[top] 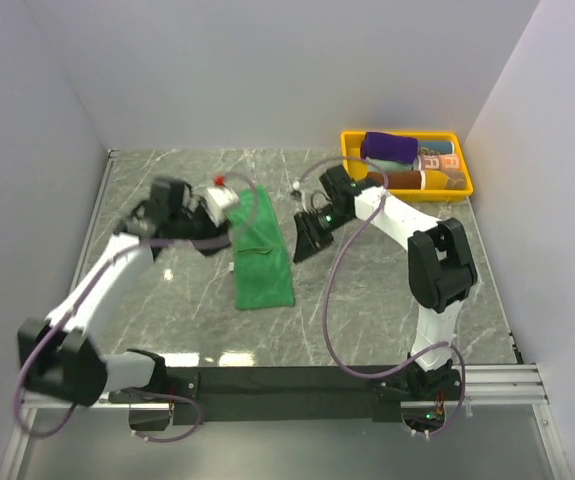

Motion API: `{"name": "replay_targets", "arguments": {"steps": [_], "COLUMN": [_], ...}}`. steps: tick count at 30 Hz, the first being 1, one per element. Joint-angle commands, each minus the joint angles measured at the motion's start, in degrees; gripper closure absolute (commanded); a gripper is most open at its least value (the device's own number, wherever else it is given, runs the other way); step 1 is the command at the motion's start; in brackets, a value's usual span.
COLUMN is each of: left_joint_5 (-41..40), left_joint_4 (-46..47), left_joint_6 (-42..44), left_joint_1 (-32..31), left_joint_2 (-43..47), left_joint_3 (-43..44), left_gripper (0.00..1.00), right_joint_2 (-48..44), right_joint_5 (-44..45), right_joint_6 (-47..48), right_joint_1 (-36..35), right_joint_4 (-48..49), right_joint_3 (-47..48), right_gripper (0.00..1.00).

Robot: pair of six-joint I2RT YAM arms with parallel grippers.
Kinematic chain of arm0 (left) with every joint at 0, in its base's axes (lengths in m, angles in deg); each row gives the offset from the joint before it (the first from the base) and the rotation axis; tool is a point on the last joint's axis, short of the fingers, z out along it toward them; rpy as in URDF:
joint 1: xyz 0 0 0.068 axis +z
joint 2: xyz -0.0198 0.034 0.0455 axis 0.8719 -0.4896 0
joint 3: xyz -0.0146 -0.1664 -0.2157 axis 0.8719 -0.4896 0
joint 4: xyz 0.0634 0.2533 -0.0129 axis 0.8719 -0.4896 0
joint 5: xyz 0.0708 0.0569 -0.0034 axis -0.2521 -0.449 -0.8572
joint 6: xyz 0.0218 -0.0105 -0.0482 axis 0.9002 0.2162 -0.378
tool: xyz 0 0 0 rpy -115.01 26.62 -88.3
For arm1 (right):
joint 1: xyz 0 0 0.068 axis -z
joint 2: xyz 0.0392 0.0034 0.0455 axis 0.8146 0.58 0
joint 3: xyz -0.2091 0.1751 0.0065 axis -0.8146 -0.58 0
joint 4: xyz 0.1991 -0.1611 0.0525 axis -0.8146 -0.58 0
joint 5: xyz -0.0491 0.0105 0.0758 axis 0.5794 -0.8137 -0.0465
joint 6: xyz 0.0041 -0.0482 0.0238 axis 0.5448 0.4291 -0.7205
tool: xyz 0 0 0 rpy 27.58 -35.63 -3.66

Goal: Roll the towels
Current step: Fold the towel, then roll the towel

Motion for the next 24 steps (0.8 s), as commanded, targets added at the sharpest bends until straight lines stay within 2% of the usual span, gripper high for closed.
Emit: {"name": "replay_targets", "arguments": {"steps": [1,4,7,10,13,16,24], "left_joint_5": [-9.89,-15.79,-19.49,-21.35,-23.55,-26.36,-33.2], "left_joint_4": [4.28,8.24,9.91,11.4,13.42,16.49,22.92], "left_joint_6": [11.58,13.17,12.73,11.59,10.36,9.74,10.18], "left_joint_1": [-10.38,-18.91,-26.56,-32.28,-36.59,-39.24,-39.78], "left_joint_2": [6.32,9.15,8.29,6.19,3.9,1.18,-7.97], "left_joint_3": [-12.52,-18.61,-20.65,-21.27,-22.06,-23.81,-24.79], "left_gripper": [0.47,0.47,0.48,0.48,0.49,0.49,0.52], "right_joint_2": [2.72,8.88,13.97,18.9,20.84,21.9,22.6], "right_joint_5": [-0.97,-0.71,1.49,2.19,3.77,4.39,5.36], "right_joint_6": [-3.47,-5.31,-7.34,-7.52,-8.04,-8.4,-7.08], "right_joint_1": [-2.97,-4.9,-5.97,-6.85,-7.73,-8.43,-9.04], "right_joint_4": [3.43,5.53,8.18,7.83,10.28,11.17,10.91], "right_joint_3": [9.43,14.47,18.77,21.33,19.85,18.79,17.82], "right_gripper": [0.65,0.65,0.65,0.67,0.67,0.67,0.69]}}
